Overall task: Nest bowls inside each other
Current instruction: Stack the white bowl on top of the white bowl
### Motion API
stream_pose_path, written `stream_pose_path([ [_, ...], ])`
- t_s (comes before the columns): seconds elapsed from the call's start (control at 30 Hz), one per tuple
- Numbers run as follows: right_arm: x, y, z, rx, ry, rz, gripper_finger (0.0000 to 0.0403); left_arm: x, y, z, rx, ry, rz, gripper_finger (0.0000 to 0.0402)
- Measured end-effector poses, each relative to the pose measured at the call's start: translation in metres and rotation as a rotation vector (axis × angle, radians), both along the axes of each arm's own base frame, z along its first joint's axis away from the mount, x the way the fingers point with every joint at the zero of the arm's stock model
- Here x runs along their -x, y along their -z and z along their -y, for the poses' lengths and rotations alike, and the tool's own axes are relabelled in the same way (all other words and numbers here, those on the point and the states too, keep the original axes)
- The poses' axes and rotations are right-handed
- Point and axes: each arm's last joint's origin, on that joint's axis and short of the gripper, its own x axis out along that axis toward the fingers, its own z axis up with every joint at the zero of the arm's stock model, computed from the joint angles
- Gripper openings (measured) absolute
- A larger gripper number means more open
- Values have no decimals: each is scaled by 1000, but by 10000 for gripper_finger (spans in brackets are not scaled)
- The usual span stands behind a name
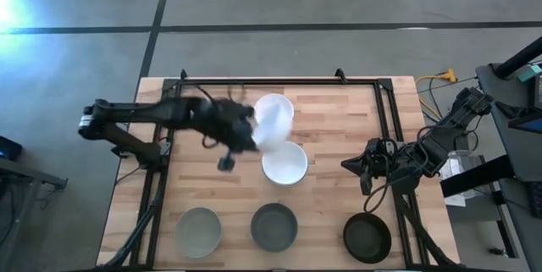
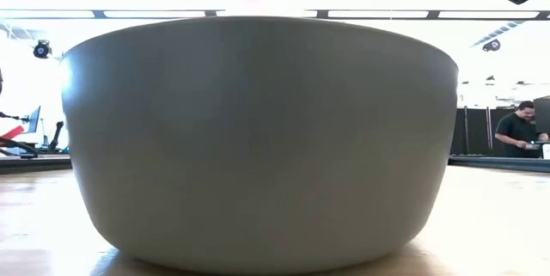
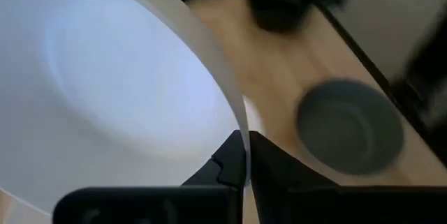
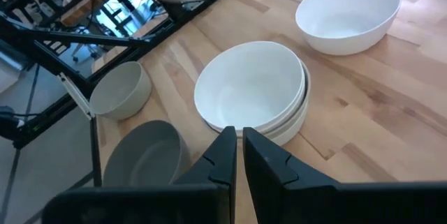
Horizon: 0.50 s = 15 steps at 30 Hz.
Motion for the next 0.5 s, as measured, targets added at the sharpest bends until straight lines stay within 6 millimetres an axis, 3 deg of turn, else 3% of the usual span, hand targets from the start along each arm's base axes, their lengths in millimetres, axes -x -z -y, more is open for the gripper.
stream_pose_path([
  [0.2, 0, 0, 0, -8, -6, -4, 22, -42, 21, 29, -150, 174, -234, 0],
  [0.4, 0, 1, -2, -29, -47, -28, 22, -78, 40, 46, -591, 205, -559, 0],
  [0.5, 1, 1, -2, -28, -54, -38, 22, -95, 45, 55, -695, 253, -624, 0],
])
